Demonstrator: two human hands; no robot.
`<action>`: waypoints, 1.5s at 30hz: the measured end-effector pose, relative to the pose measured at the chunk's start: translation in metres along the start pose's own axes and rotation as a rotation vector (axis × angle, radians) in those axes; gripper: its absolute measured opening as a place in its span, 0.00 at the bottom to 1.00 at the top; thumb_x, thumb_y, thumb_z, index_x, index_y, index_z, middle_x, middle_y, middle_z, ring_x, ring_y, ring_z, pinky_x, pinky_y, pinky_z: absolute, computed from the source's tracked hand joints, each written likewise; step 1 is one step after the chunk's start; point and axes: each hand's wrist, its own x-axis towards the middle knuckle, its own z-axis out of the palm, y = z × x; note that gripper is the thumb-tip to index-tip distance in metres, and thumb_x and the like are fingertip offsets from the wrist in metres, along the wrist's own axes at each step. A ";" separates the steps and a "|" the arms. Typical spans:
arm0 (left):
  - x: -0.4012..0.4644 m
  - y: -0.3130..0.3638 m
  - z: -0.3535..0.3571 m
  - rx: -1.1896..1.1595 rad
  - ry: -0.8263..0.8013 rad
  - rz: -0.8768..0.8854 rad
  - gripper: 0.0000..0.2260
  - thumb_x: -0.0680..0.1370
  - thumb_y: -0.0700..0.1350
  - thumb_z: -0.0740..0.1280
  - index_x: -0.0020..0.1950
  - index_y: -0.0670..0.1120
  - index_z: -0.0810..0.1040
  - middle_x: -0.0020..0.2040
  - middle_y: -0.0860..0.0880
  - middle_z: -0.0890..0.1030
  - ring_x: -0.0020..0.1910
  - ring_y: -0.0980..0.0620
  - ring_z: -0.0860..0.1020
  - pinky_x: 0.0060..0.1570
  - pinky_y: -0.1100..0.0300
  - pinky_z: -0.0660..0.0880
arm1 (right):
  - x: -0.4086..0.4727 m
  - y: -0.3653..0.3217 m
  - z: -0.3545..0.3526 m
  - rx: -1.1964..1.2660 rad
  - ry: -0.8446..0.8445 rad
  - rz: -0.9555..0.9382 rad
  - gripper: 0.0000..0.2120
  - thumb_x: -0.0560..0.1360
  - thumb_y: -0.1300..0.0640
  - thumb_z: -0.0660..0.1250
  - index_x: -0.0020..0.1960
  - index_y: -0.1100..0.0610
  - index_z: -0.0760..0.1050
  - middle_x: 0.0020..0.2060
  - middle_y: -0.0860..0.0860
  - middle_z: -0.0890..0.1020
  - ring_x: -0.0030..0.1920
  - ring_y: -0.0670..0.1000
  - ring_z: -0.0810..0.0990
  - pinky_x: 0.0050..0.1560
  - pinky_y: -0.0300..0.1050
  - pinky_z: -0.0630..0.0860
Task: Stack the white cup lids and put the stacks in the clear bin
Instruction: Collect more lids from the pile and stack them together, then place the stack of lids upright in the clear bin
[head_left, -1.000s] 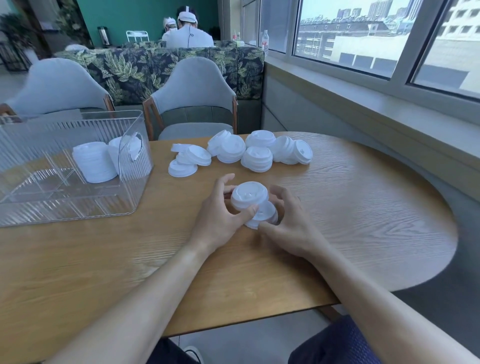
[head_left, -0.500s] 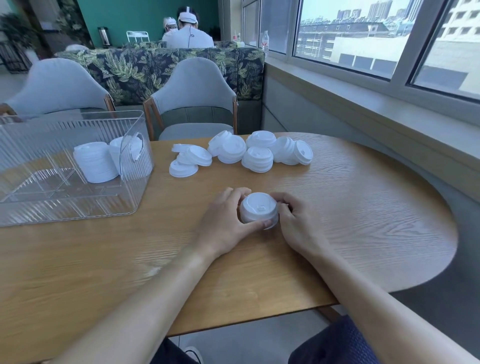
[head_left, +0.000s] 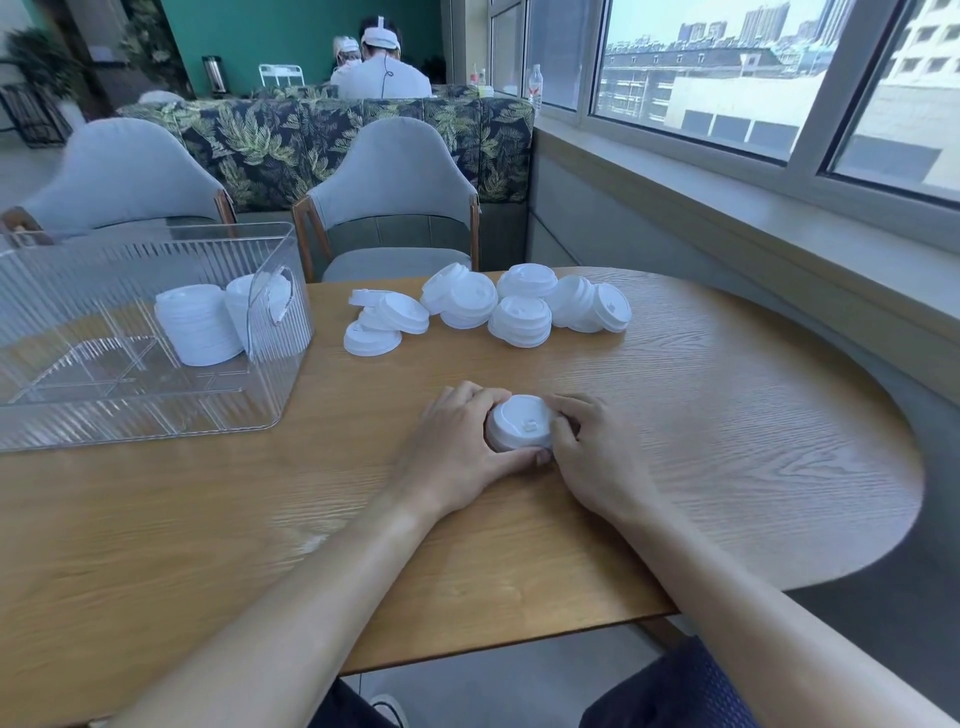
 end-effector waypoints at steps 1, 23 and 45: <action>0.000 0.000 -0.001 0.002 0.000 0.000 0.39 0.64 0.78 0.63 0.67 0.56 0.76 0.59 0.58 0.76 0.63 0.56 0.72 0.65 0.55 0.69 | 0.000 0.001 0.001 -0.017 -0.007 0.001 0.18 0.79 0.60 0.60 0.65 0.57 0.80 0.63 0.48 0.81 0.66 0.50 0.74 0.68 0.43 0.68; -0.035 -0.010 -0.025 -0.159 0.165 -0.117 0.30 0.69 0.61 0.78 0.67 0.53 0.75 0.60 0.59 0.77 0.60 0.59 0.75 0.60 0.60 0.73 | -0.020 -0.017 0.003 -0.096 -0.003 -0.104 0.12 0.84 0.53 0.56 0.53 0.52 0.78 0.49 0.43 0.80 0.55 0.46 0.74 0.57 0.46 0.71; -0.107 -0.130 -0.192 -0.261 0.475 -0.121 0.26 0.67 0.53 0.79 0.62 0.58 0.75 0.58 0.62 0.80 0.55 0.63 0.78 0.52 0.74 0.70 | -0.023 -0.131 0.115 -0.200 -0.217 -0.359 0.14 0.83 0.51 0.58 0.65 0.52 0.75 0.58 0.42 0.78 0.65 0.45 0.70 0.64 0.40 0.67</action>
